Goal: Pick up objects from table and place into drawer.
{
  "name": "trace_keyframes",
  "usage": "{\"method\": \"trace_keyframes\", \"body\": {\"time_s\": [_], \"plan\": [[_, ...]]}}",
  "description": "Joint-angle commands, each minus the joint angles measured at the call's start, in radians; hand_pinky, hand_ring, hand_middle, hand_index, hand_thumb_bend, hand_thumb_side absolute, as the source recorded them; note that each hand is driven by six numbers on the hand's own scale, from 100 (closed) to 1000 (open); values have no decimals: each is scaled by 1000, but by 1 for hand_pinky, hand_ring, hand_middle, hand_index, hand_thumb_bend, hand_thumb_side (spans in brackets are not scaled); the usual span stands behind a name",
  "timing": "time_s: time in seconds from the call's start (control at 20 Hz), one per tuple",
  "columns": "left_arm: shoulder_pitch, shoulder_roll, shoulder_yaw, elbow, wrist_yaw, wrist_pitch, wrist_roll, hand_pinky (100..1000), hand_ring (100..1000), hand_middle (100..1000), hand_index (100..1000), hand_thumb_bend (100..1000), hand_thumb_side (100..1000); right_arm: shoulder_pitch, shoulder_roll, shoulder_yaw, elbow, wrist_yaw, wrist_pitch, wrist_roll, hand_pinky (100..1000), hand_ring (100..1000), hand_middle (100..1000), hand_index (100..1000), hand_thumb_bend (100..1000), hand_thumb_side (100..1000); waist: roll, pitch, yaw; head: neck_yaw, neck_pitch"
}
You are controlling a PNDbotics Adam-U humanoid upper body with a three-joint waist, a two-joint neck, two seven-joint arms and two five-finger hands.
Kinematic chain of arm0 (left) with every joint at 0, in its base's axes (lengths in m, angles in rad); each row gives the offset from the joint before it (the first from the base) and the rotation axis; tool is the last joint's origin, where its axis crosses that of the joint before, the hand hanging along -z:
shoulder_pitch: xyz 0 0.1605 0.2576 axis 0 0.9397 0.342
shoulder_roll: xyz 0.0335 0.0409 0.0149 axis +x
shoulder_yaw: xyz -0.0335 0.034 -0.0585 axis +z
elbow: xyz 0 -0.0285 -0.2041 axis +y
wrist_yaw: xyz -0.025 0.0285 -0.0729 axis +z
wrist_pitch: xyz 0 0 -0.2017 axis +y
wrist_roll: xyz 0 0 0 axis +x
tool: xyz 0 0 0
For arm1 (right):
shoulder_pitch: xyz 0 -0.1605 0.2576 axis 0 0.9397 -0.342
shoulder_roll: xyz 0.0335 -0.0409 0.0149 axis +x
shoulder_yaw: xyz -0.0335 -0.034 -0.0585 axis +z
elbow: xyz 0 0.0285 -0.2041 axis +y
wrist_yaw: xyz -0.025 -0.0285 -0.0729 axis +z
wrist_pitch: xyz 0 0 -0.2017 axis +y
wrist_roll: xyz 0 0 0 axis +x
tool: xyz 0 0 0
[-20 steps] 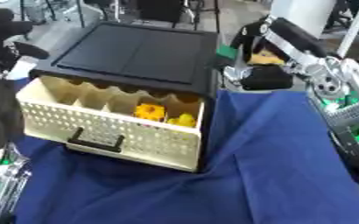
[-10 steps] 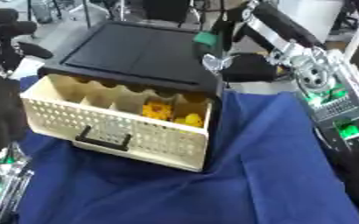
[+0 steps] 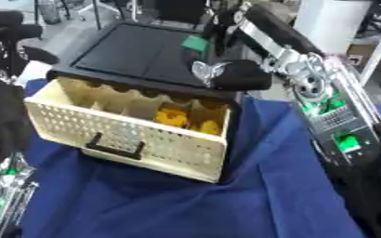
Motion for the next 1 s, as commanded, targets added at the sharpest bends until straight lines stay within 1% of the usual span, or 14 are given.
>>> {"method": "trace_keyframes", "body": {"time_s": [0.05, 0.65, 1.0], "plan": [[-14, 6, -2, -13, 5, 0, -5, 526, 703, 682, 793, 419, 949, -22, 20, 3, 11, 23, -8, 4, 655, 783, 399, 547, 200, 462, 6, -16, 4, -1, -7], [-21, -4, -7, -13, 8, 0, -10, 523, 702, 681, 793, 417, 952, -10, 87, 21, 50, 55, -27, 17, 656, 788, 396, 547, 215, 458, 6, -6, 22, -6, -17], [-22, -8, -10, -13, 9, 1, -14, 520, 700, 679, 791, 413, 956, 1, 105, 24, 75, 84, -20, 19, 651, 788, 390, 543, 245, 450, 6, 1, 28, -5, -21]]}}
